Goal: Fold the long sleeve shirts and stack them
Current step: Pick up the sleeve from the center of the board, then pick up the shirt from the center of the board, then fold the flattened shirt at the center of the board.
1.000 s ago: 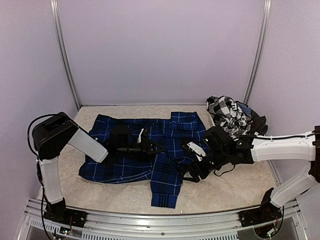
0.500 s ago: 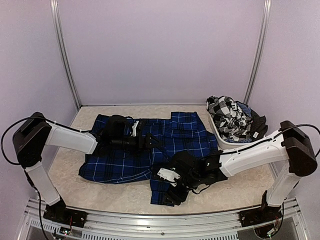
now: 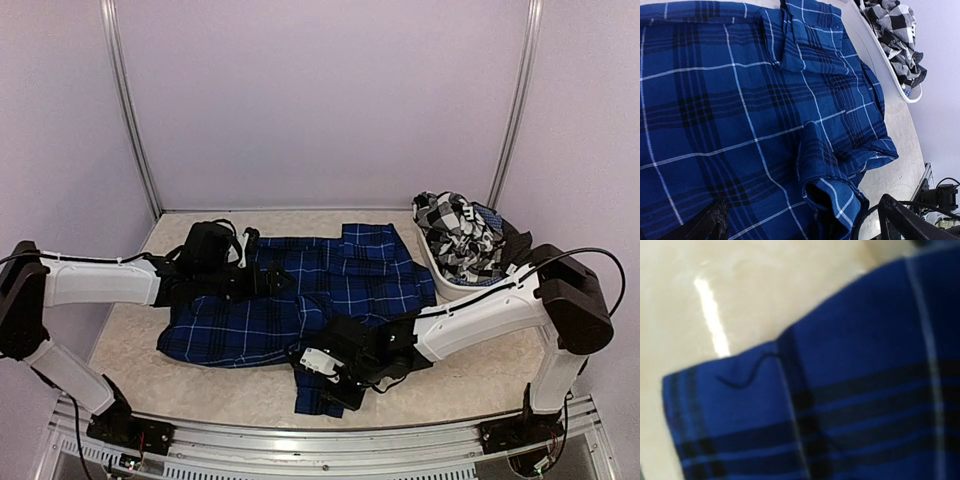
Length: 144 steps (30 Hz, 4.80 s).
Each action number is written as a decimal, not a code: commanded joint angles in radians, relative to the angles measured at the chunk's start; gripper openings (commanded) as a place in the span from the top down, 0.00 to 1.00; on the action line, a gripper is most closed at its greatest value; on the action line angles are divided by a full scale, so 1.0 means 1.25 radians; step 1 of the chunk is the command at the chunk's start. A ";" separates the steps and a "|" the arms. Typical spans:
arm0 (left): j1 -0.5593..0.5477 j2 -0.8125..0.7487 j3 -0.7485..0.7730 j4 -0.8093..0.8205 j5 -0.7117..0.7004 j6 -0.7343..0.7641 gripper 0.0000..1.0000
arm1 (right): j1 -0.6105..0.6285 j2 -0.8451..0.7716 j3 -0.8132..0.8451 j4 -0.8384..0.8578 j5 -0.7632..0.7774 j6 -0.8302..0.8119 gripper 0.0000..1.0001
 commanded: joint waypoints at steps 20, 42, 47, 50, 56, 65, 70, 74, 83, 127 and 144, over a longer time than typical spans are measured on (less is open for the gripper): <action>0.113 -0.376 -0.079 -0.206 -0.221 0.122 0.01 | 0.017 -0.446 -0.017 -0.158 -0.133 0.093 1.00; -0.035 -0.399 -0.158 -0.036 -0.102 0.231 0.01 | -0.114 -0.413 0.583 -0.561 0.322 0.047 1.00; -0.111 -0.365 -0.133 -0.078 -0.143 0.293 0.01 | -0.147 -0.393 0.642 -0.635 0.380 0.055 1.00; -0.122 -0.353 -0.096 -0.146 -0.149 0.309 0.01 | -0.202 -0.413 0.611 -0.624 0.364 0.059 1.00; -0.130 -0.330 -0.001 -0.329 -0.113 0.373 0.01 | -0.301 -0.440 0.489 -0.554 0.294 0.053 1.00; -0.139 -0.288 0.074 -0.512 -0.161 0.561 0.01 | -0.392 -0.426 0.438 -0.490 0.207 0.020 1.00; -0.079 -0.270 0.063 -0.523 -0.080 0.606 0.02 | -0.429 -0.427 0.449 -0.493 0.199 0.005 1.00; -0.058 -0.249 0.077 -0.536 -0.040 0.634 0.05 | -0.459 -0.432 0.443 -0.491 0.179 -0.007 1.00; -0.072 -0.117 0.170 -0.672 -0.116 0.713 0.05 | -0.519 -0.427 0.426 -0.476 0.127 -0.031 1.00; 0.086 0.044 0.212 -0.698 -0.061 0.763 0.95 | -0.577 -0.365 0.553 -0.553 0.183 -0.057 1.00; 0.183 0.190 0.412 -0.756 -0.105 0.796 0.95 | -0.579 -0.286 0.609 -0.572 0.277 -0.052 1.00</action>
